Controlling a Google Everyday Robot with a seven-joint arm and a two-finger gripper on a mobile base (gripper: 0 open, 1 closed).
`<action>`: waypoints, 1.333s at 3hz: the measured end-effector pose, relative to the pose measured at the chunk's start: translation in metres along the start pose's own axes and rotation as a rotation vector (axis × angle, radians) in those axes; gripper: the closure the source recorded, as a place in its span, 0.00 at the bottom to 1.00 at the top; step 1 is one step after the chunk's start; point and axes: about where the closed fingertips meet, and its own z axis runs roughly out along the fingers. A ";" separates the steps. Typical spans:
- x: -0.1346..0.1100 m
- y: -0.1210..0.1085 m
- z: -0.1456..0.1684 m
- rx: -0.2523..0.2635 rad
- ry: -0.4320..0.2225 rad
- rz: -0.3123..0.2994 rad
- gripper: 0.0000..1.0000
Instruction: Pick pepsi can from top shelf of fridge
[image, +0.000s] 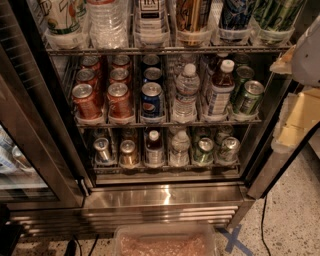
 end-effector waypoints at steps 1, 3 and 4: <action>0.000 0.000 0.000 0.000 0.000 0.000 0.00; -0.011 -0.010 -0.003 0.115 -0.190 0.094 0.00; -0.023 -0.027 -0.012 0.189 -0.350 0.153 0.00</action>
Offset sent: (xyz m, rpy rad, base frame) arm 0.0117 0.0048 -0.0004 0.1453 -0.1065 -0.0734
